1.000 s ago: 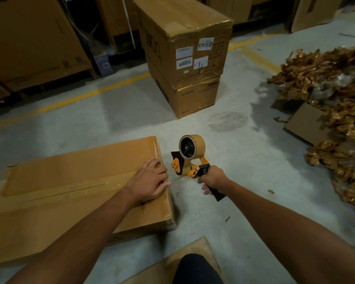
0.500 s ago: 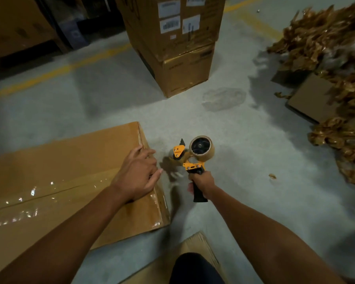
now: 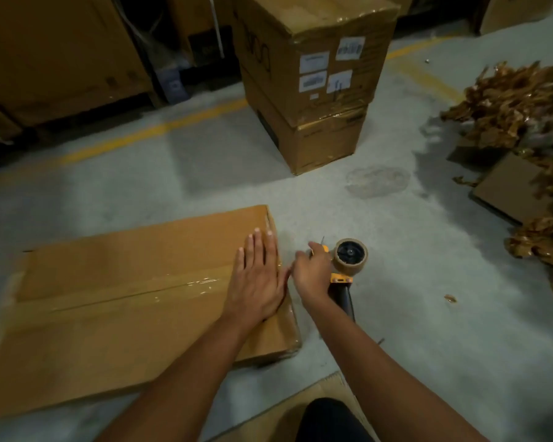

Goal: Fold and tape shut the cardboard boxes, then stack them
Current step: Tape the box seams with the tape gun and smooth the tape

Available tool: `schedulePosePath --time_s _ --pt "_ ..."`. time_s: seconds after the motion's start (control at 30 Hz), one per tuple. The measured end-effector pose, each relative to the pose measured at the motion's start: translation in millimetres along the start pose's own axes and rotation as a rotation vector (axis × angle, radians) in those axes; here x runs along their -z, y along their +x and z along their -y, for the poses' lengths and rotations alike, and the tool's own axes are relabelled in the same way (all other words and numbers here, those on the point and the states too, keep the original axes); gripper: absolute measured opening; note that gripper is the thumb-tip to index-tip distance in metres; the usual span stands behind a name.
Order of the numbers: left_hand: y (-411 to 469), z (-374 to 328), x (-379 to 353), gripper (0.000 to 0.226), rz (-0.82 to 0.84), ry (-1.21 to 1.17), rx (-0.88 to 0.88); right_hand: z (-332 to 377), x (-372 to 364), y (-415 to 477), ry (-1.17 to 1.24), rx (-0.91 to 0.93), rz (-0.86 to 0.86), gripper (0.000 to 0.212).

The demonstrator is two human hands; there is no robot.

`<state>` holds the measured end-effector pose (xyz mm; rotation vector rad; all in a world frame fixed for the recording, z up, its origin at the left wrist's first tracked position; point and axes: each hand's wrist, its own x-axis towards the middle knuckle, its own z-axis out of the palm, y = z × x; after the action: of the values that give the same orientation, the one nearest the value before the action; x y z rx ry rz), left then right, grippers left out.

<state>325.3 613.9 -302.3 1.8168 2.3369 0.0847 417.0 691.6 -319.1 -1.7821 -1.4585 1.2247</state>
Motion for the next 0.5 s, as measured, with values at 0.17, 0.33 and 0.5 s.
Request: schedulePosePath --time_s 0.17,0.33,0.5 --pt "-47 54 4 0.078 0.103 0.037 -0.028 6 -31 -73 -0.645 0.83 0.239 0.064" --pt "-90 117 12 0.065 0.072 -0.025 0.049 -2 -46 -87 -0.965 0.761 0.139 0.077" --pt "-131 174 20 0.081 0.075 -0.012 0.234 38 -104 -143 -1.039 0.461 0.221 0.079"
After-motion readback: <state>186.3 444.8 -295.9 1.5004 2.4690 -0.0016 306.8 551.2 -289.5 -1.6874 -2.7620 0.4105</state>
